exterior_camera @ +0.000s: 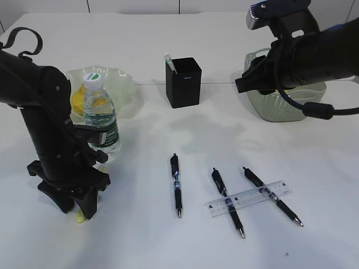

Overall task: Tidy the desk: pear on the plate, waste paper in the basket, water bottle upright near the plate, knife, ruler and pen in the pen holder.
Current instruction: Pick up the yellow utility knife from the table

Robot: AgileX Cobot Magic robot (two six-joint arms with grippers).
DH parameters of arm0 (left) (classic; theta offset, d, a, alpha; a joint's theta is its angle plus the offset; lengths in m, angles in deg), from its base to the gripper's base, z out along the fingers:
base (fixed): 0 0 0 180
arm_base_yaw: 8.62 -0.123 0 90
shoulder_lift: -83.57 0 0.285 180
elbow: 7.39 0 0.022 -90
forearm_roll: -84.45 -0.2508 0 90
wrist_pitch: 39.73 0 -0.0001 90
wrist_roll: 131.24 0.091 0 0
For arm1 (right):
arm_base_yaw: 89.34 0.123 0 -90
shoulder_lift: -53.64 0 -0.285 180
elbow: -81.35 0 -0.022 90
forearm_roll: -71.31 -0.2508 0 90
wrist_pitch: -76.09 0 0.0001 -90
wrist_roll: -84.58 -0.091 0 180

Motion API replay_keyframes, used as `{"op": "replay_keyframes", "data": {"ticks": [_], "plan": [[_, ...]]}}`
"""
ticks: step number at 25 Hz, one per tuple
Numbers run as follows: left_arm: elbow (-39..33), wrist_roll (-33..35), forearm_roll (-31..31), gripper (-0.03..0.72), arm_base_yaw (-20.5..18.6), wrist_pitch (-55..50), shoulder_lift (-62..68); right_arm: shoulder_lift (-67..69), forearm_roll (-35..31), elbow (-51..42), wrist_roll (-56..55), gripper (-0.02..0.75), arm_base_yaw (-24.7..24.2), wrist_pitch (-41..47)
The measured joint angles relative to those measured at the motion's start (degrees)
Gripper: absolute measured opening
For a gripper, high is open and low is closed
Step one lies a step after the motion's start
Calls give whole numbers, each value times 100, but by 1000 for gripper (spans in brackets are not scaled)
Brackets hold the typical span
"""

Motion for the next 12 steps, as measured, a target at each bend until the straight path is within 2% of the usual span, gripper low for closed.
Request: {"op": "replay_keyframes", "data": {"ticks": [5, 12], "plan": [[0, -30, -42, 393, 8, 20, 0, 0, 10, 0, 0, 218, 0, -57], [0, -155, -446, 391, 8, 140, 0, 0, 45, 0, 0, 218, 0, -93]]}}
